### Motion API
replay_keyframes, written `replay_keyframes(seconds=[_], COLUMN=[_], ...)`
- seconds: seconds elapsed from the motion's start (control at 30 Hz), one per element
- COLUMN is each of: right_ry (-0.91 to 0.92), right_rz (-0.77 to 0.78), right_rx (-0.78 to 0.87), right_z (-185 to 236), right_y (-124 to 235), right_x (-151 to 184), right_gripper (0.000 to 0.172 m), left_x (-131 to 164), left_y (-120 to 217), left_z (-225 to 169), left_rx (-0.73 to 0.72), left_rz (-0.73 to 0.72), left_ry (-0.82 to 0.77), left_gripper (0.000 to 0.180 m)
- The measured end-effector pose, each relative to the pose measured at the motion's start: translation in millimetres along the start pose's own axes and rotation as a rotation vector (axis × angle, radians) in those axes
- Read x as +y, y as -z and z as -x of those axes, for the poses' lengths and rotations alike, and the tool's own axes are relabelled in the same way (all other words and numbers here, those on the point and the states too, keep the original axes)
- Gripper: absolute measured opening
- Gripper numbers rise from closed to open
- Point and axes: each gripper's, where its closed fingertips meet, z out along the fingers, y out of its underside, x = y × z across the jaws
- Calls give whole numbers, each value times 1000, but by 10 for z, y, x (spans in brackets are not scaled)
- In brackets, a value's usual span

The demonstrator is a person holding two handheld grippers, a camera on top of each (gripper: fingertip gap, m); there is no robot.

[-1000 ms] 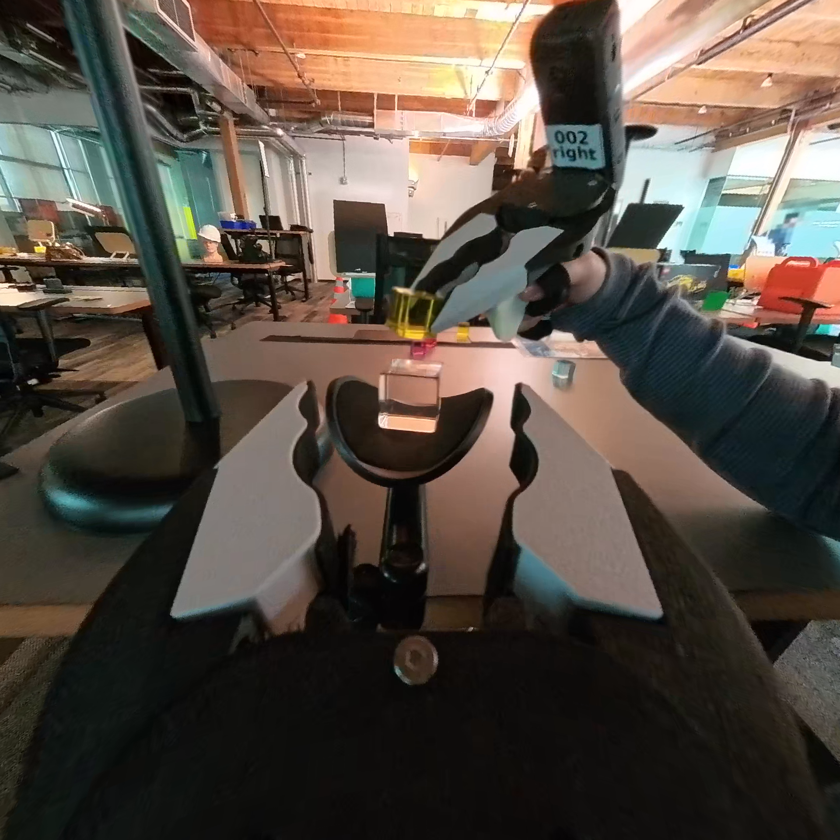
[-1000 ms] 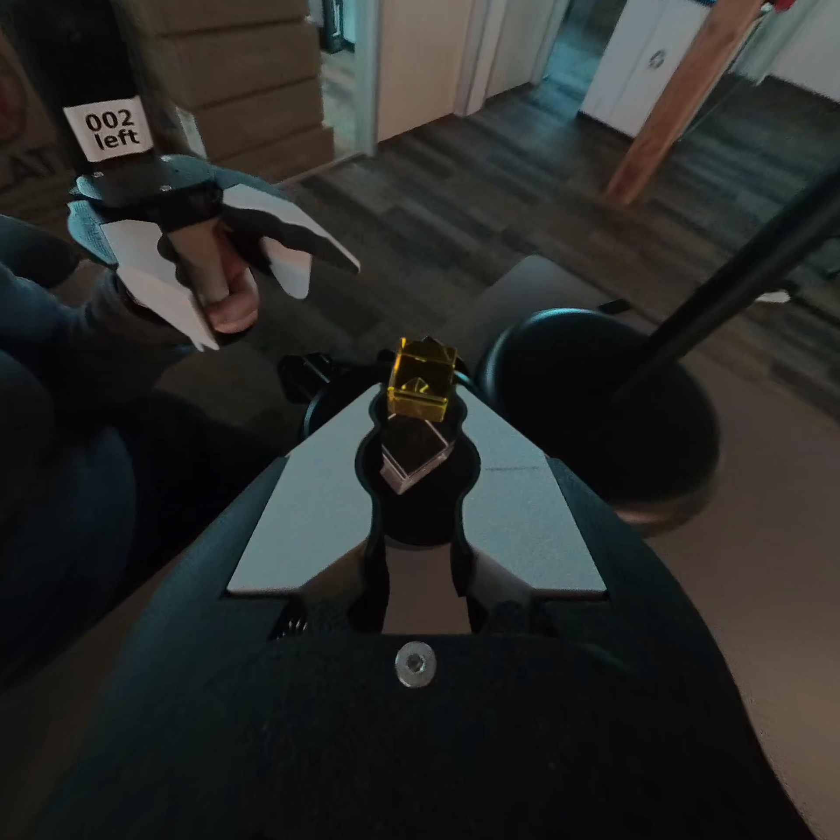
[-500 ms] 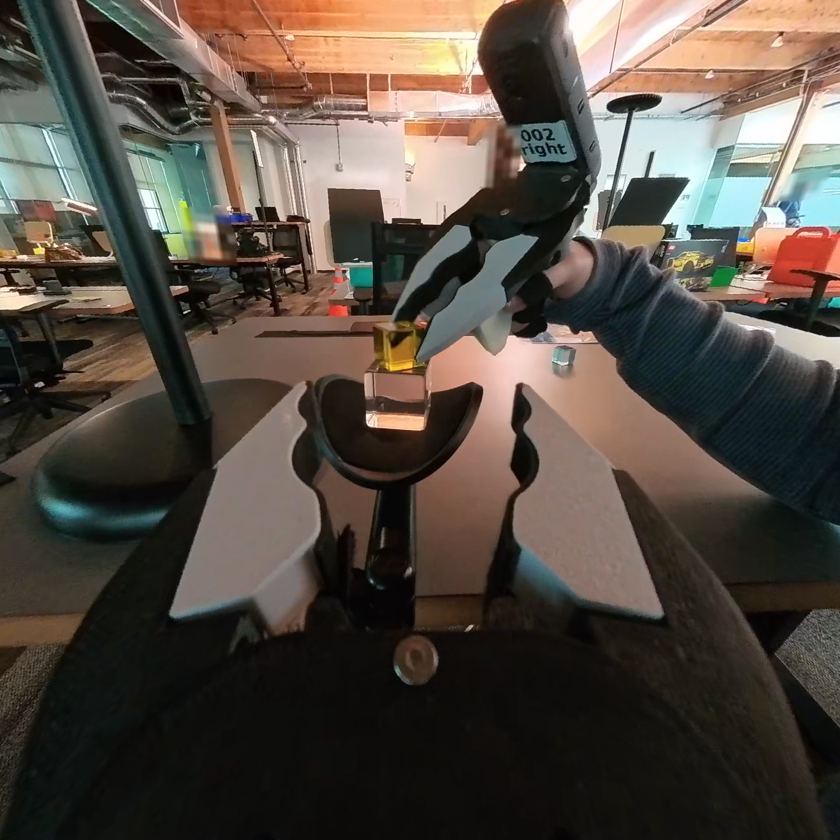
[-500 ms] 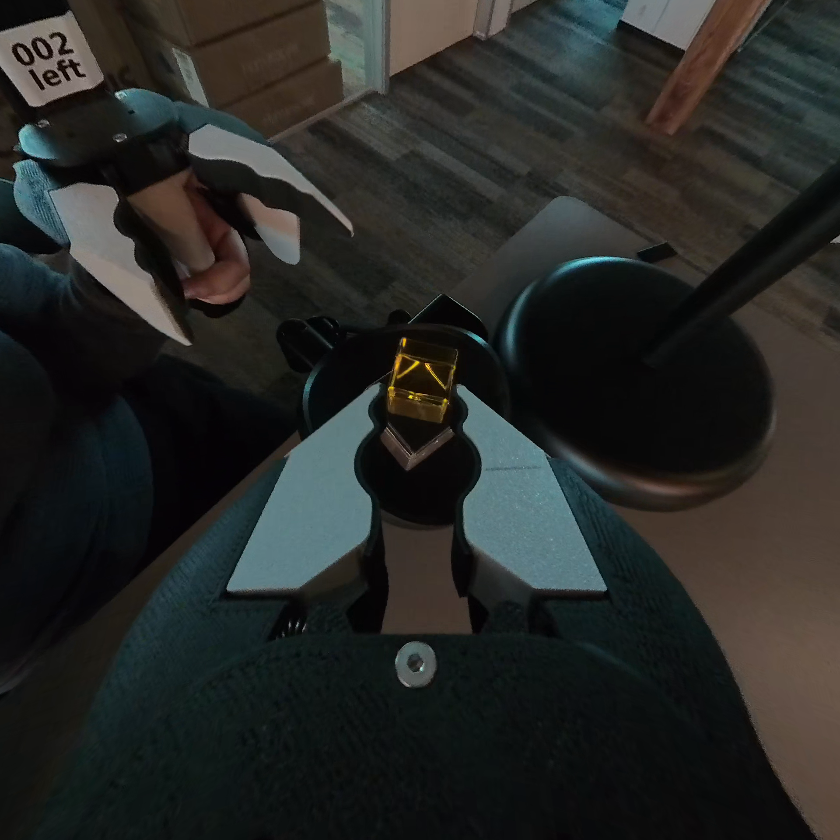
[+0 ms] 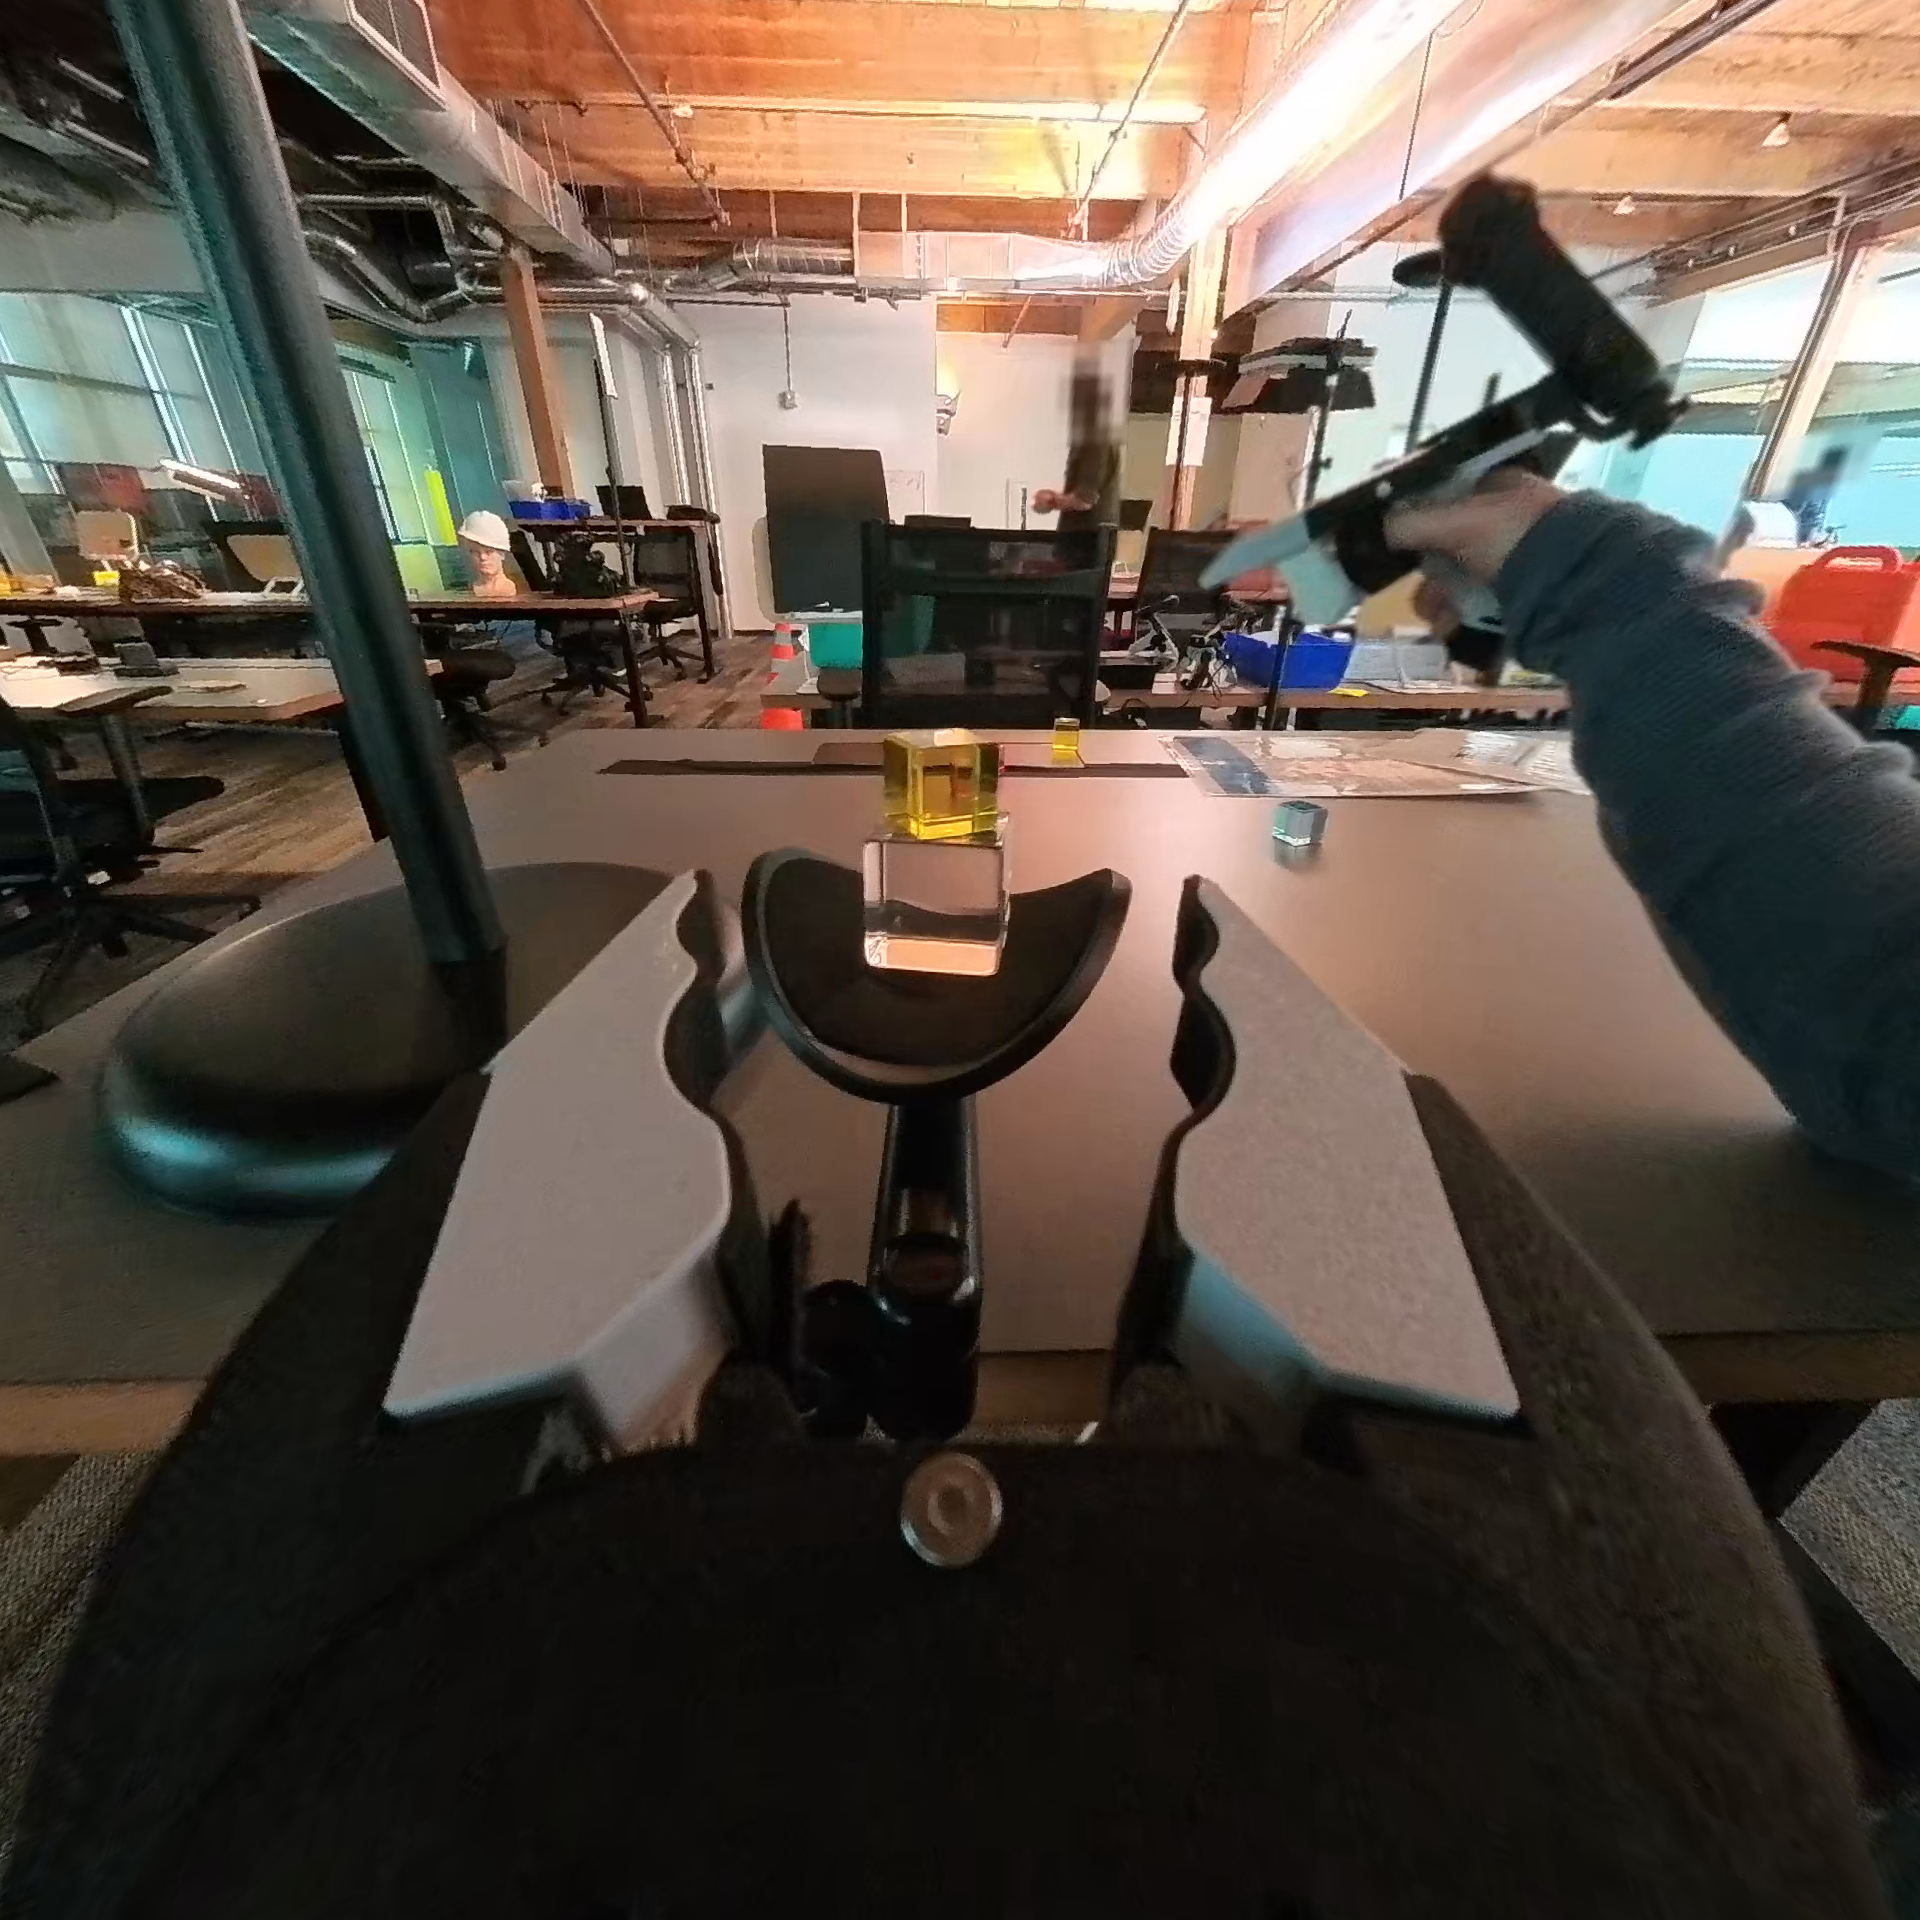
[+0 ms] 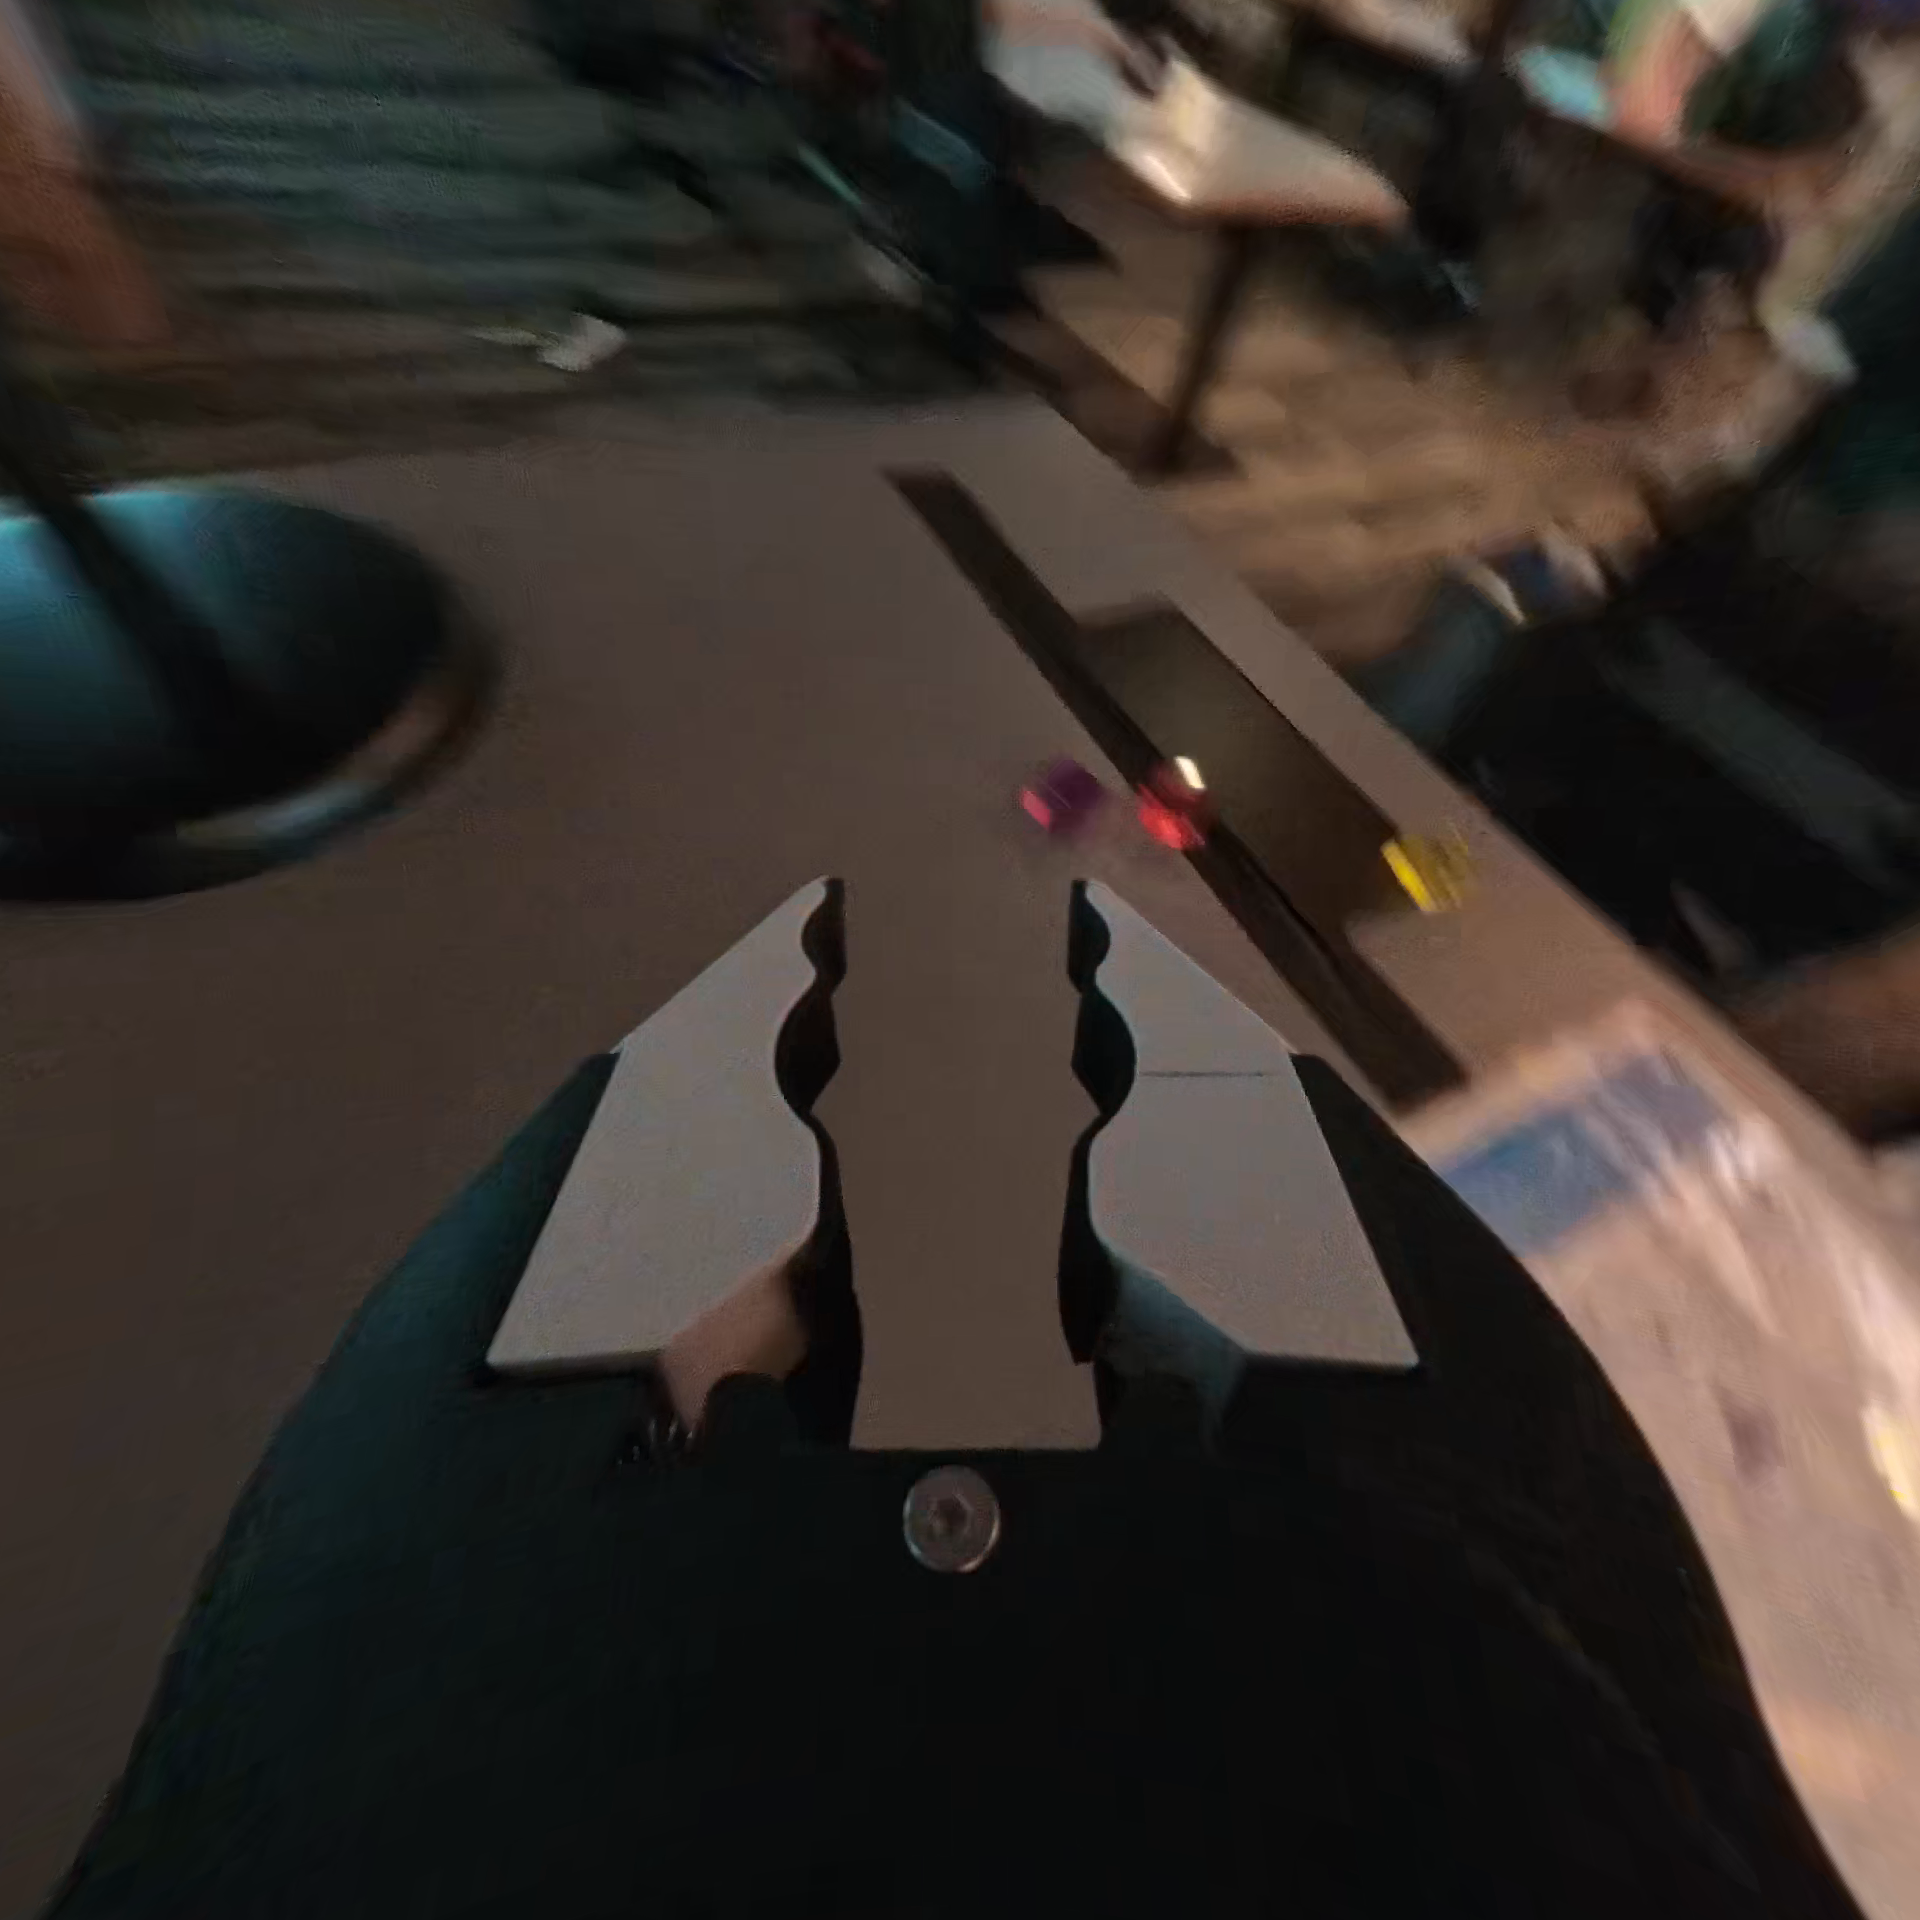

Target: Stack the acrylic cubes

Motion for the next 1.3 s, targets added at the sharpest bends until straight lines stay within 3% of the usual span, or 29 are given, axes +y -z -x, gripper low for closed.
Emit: replay_keyframes(seconds=[0.1, 0.2, 0.3, 0.5, 0.67, 0.8, 0.9, 1.07, 1.2, 1.3], right_ry=[-300, -476, -505, -450, -402, -356, -277, -65, 190, 348], right_rz=[214, 408, 589, 680, 737, 673, 499, 139, 8, 32], right_rx=[124, 110, 106, 118, 144, 126, 35, -496, -810, -979], right_z=[-580, -695, -659, -590, -623, -582, -315, 1145, 2313, 2894], right_y=[45, 27, 16, -133, -143, -124, -162, -60, 288, 461], right_x=[649, 1218, 1614, 1763, 1868, 1649, 1104, -47, -434, -539], right_gripper=[39, 41, 46, 45, 26, 24, 24, 24, 23, 23], left_x=[23, 50, 75, 66, 49, 52, 64, 94, 45, -56], left_y=[-26, -60, -86, -82, -65, -70, -85, -114, -101, -54], left_z=[-3, -27, -55, -62, -45, -45, -57, -75, -63, -25], left_rx=[4, 13, 21, 17, 8, 9, 14, 22, 21, 14], left_rz=[6, 15, 26, 25, 19, 21, 26, 36, 30, -12], left_ry=[3, 5, 3, 0, 1, 3, 1, 4, -5, 4], left_gripper=[87, 87, 88, 87, 88, 88, 88, 88, 88, 88])
